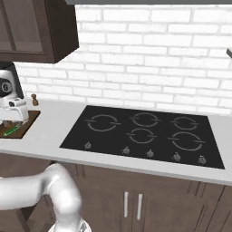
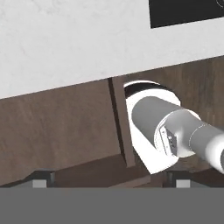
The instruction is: Place the appropriate cutting tool for cutting the garlic skin on the cutting board.
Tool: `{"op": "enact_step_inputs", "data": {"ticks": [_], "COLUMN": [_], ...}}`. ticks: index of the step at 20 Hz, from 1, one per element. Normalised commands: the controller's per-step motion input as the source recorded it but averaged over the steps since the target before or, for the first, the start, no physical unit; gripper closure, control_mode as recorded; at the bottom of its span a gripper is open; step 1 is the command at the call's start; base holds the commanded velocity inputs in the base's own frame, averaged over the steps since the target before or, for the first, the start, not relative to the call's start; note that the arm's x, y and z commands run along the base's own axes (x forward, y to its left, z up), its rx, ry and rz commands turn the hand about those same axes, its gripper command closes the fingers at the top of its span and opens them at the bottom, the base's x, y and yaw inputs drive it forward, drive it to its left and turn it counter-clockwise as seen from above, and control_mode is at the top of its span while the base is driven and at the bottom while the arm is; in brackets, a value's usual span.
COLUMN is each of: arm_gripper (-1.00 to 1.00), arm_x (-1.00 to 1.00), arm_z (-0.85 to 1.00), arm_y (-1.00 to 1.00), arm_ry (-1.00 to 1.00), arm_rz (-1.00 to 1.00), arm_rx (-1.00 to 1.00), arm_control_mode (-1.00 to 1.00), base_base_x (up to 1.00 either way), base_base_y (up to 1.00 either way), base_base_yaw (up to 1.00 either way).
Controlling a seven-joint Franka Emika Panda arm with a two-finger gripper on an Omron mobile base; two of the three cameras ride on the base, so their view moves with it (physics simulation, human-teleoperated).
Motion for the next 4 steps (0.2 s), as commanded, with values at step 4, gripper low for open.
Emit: {"op": "enact_step_inputs", "data": {"ticks": [4], "arm_gripper": [-1.00], "arm_x": [-1.00], "arm_z": [0.82], "arm_y": [-0.99], "arm_ry": [-0.06], "arm_rz": [0.02], "arm_rx": [0.05], "arm_control_mode": [-1.00], "base_base_x": [0.00], "base_base_y": [0.00], "base_base_yaw": [0.00]}}
